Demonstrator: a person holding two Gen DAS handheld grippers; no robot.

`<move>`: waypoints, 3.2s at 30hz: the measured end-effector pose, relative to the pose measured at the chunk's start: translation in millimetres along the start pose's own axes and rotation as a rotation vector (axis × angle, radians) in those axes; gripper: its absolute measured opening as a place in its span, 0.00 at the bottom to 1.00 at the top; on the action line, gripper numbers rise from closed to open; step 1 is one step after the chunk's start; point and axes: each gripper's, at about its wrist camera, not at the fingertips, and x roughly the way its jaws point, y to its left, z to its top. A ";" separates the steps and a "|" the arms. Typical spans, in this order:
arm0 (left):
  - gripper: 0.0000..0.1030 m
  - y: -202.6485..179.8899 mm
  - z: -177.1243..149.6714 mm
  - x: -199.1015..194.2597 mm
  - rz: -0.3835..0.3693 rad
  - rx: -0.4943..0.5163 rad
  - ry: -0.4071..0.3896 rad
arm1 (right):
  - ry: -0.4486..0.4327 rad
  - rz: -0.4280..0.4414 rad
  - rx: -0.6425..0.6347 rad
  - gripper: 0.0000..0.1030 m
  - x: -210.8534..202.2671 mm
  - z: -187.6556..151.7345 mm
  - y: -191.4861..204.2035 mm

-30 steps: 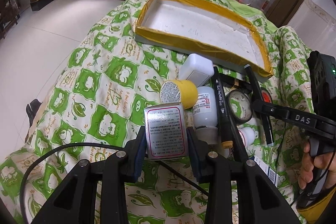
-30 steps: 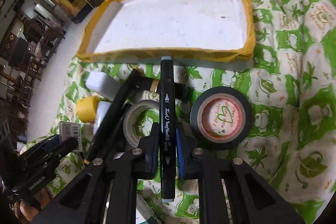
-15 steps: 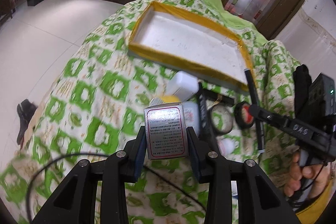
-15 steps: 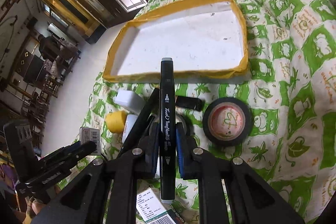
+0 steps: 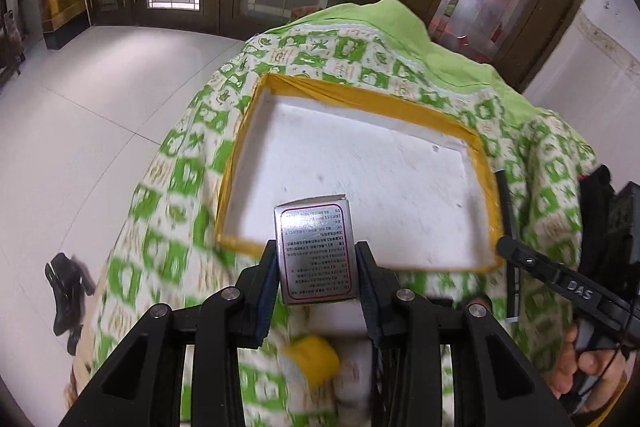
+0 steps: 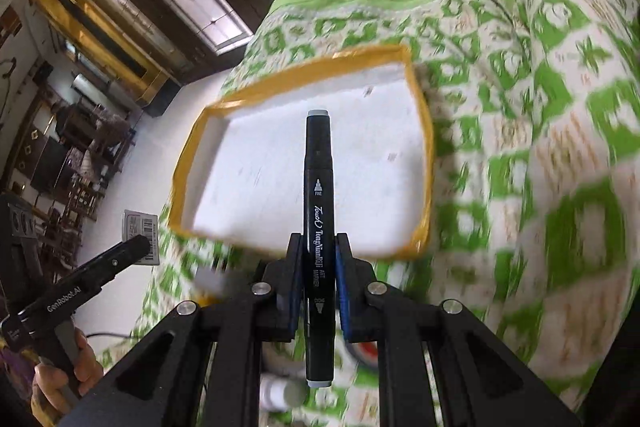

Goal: Organize rigid objects
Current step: 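Place the box in the tray with the left gripper while the right gripper places the marker there, then grasp the yellow tape roll with the left gripper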

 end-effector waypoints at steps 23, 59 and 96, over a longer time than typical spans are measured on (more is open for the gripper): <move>0.37 16.0 42.0 98.1 0.103 -0.025 0.068 | 0.068 -0.168 -0.043 0.14 80.5 39.3 -10.2; 0.90 -1.0 -123.9 -44.0 0.094 0.053 -0.145 | -0.123 -0.128 -0.115 0.74 -38.3 -106.9 27.0; 0.83 23.0 -96.0 34.6 0.026 -0.099 0.087 | -0.075 -0.141 -0.111 0.84 -33.4 -131.3 28.1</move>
